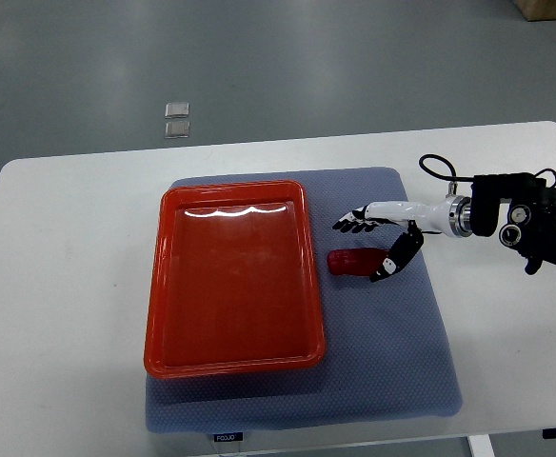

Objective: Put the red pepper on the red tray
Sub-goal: 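Close the right hand fingers around the red pepper and lift it, then carry the red pepper with the right hand over the red tray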

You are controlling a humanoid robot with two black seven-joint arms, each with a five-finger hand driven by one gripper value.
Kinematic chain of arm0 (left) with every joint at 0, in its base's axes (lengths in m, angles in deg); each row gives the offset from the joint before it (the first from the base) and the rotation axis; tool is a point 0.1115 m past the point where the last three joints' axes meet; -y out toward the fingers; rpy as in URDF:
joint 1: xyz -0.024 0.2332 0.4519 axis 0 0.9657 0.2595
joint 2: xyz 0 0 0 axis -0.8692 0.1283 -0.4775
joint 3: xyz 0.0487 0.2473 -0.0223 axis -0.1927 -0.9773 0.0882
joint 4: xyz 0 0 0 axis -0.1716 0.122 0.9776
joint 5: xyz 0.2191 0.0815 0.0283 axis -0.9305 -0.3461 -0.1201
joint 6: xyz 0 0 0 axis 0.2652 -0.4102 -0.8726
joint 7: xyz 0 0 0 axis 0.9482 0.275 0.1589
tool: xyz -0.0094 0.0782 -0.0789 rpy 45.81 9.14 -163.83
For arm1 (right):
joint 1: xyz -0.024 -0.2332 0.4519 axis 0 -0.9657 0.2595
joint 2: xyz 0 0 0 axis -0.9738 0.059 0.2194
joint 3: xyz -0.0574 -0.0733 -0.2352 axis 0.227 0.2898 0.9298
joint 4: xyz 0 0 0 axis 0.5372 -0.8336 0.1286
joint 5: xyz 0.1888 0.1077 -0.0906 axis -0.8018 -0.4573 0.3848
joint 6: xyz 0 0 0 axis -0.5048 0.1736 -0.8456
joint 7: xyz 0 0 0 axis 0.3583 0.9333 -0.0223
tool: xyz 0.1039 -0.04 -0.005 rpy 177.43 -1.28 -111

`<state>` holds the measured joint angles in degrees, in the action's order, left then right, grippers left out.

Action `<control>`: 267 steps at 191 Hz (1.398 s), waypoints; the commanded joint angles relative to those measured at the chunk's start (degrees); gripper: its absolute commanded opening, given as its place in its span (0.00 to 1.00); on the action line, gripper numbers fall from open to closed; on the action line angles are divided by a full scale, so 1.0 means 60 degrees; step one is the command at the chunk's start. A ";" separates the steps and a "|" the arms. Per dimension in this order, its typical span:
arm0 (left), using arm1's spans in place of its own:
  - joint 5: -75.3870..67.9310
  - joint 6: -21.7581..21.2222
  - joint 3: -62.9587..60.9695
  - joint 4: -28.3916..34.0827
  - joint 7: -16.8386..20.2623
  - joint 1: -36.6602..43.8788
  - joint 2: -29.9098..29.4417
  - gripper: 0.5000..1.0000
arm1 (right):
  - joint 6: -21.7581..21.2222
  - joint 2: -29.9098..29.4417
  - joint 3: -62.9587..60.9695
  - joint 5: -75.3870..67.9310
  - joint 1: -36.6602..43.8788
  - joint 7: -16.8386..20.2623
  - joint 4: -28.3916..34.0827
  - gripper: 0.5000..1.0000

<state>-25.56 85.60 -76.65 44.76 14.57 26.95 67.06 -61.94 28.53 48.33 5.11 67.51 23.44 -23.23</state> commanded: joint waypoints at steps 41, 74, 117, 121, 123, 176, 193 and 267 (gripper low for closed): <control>-0.0001 -0.0001 0.0001 0.0002 0.0001 0.0008 0.0000 1.00 | 0.0061 -0.0100 0.0001 0.0014 -0.0201 0.0012 -0.0110 0.74; -0.0001 -0.0015 0.0001 0.0002 0.0001 -0.0007 0.0000 1.00 | 0.0222 -0.0115 0.0001 0.0014 -0.0230 0.0012 -0.0125 0.59; 0.0013 -0.0001 0.0001 0.0002 0.0001 0.0008 0.0000 1.00 | 0.0281 -0.0129 0.0015 0.0102 -0.0391 0.0012 -0.0125 0.10; -0.0001 -0.0001 0.0001 0.0002 0.0001 -0.0007 0.0000 1.00 | 0.0295 -0.0144 0.0015 0.0116 -0.0421 0.0012 -0.0125 0.09; -0.0001 -0.0001 0.0001 0.0002 0.0001 0.0008 0.0000 1.00 | 0.0295 -0.0144 0.0015 0.0131 -0.0435 0.0012 -0.0125 0.09; -0.0001 -0.0015 0.0001 0.0002 0.0001 0.0008 0.0000 1.00 | 0.0471 -0.0115 0.0015 0.0204 -0.0494 -0.0046 -0.0125 0.00; -0.0001 -0.0001 0.0001 0.0002 0.0001 0.0008 0.0000 1.00 | 0.0471 -0.0027 -0.0014 0.0189 -0.0406 -0.0046 -0.0125 0.00; -0.0001 -0.0001 0.0001 0.0002 0.0001 -0.0007 0.0000 1.00 | 0.0032 0.0618 -0.0146 -0.0045 0.1219 -0.0046 0.0007 0.00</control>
<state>-25.56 85.54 -76.64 44.78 14.59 26.93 67.06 -60.83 31.95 47.47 5.13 71.86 23.16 -23.30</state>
